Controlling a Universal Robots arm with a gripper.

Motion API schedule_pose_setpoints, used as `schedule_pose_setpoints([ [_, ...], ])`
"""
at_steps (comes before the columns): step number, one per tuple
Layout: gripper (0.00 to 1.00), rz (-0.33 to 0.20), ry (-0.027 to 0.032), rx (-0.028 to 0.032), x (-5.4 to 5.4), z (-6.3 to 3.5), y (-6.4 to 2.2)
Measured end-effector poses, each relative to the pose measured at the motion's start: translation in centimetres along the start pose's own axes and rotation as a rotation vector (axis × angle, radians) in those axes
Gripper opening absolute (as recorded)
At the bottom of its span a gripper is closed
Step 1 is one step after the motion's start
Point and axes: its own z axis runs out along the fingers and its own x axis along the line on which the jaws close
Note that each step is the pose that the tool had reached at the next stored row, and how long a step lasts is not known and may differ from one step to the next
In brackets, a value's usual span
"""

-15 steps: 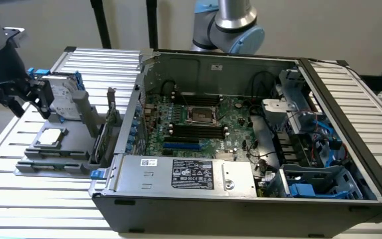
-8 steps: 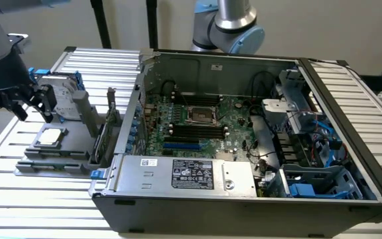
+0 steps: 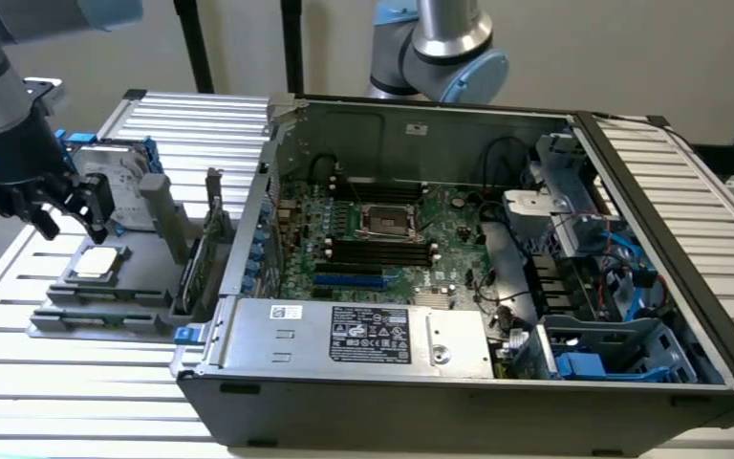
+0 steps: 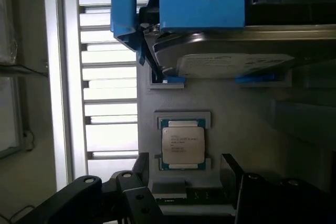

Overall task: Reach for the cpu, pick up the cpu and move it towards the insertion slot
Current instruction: 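Pick up the cpu and move it towards the insertion slot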

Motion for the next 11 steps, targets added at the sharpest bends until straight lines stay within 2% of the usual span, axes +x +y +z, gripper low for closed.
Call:
schedule_pose_setpoints([
  [11, 0.65, 0.0, -0.0001, -0.0001, -0.1, 2.0, -0.09],
])
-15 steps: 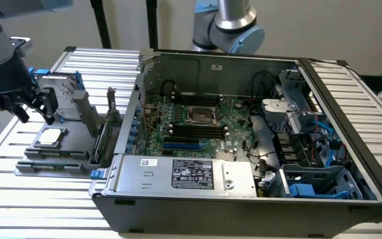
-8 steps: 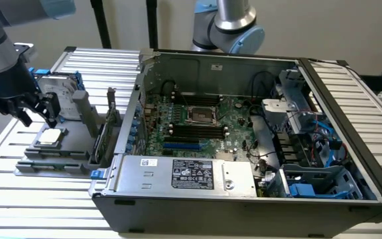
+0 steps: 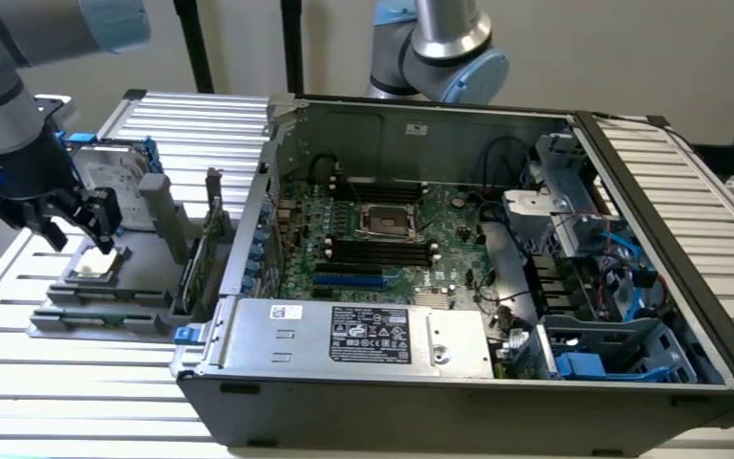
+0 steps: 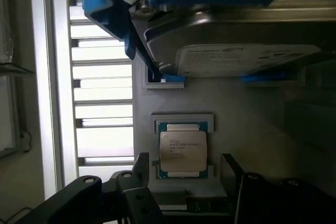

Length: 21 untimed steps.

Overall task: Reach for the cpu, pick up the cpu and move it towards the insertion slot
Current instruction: 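Pick up the cpu and move it towards the insertion slot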

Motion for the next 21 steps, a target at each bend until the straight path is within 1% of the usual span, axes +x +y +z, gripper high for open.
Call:
schedule_pose_setpoints([
  [10, 0.65, -0.004, 0.0002, 0.0001, -0.1, 1.77, -0.06],
  [21, 0.65, -0.016, 0.0007, 0.0001, -0.3, 2.54, -0.08],
])
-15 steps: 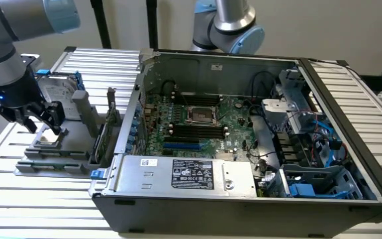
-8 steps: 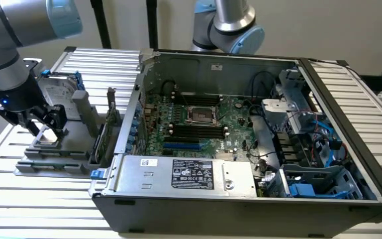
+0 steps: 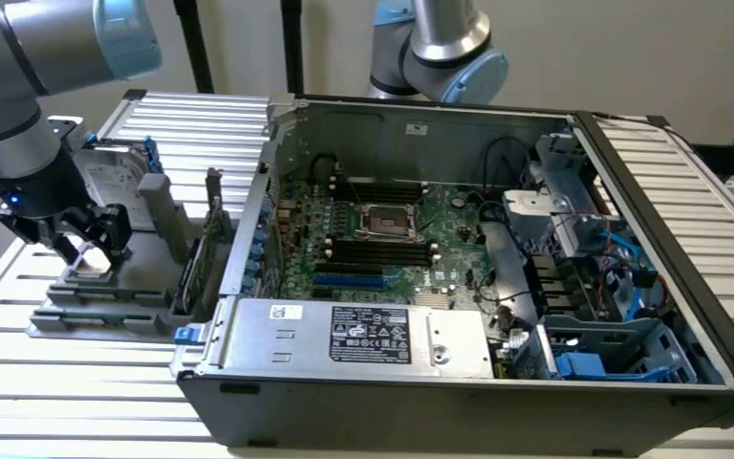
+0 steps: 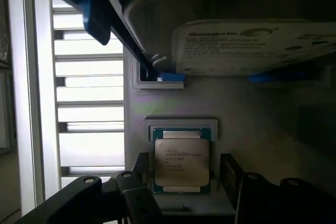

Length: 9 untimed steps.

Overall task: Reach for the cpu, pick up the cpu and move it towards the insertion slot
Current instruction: 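Pick up the cpu and move it towards the insertion slot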

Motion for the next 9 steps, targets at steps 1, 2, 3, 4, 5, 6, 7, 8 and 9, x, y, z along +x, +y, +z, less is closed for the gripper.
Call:
schedule_pose_setpoints([
  [1, 0.65, -0.001, 0.0001, 0.0, 0.0, 0.05, 0.0],
  [2, 0.65, -0.002, 0.0001, 0.0, 0.0, 0.09, 0.0],
  [3, 0.65, -0.003, 0.0001, 0.0, 0.0, 0.13, 0.0],
  [4, 0.65, -0.003, 0.0002, 0.0, 0.0, 0.16, -0.01],
  [5, 0.65, -0.003, 0.0002, 0.0, 0.0, 0.2, -0.01],
  [6, 0.65, -0.004, 0.0001, 0.0, 0.0, 0.23, -0.01],
  [7, 0.65, -0.004, 0.0002, 0.0, 0.0, 0.25, -0.01],
  [8, 0.65, -0.004, 0.0002, 0.0, 0.01, 0.27, 0.0],
  [9, 0.65, -0.004, 0.0001, 0.0, 0.03, 0.28, 0.02],
])
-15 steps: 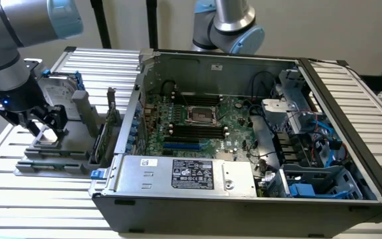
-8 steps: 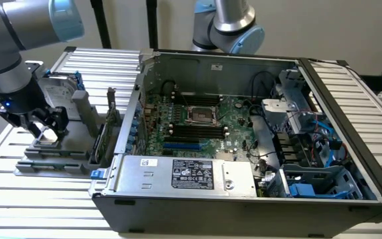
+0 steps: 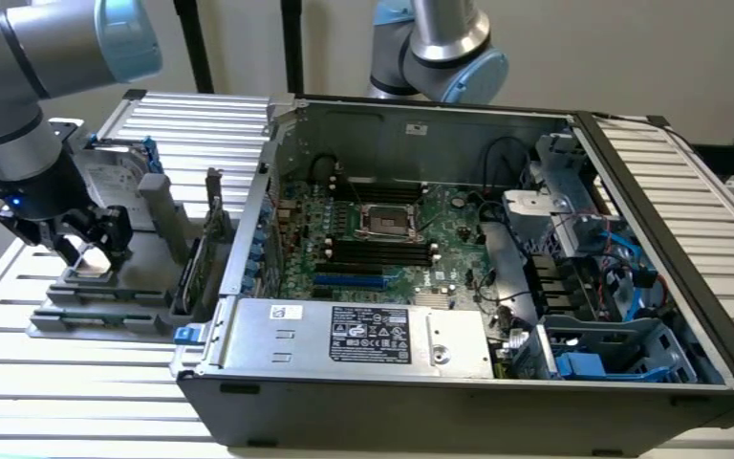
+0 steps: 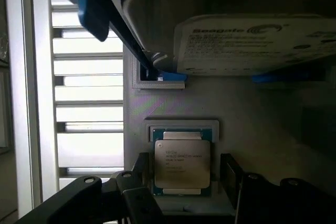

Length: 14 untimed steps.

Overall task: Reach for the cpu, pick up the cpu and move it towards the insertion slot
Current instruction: 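Pick up the cpu and move it towards the insertion slot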

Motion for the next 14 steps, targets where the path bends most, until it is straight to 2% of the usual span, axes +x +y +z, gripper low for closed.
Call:
schedule_pose_setpoints([
  [14, 0.65, 0.0, 0.0001, 0.0001, 0.31, 0.17, 0.34],
])
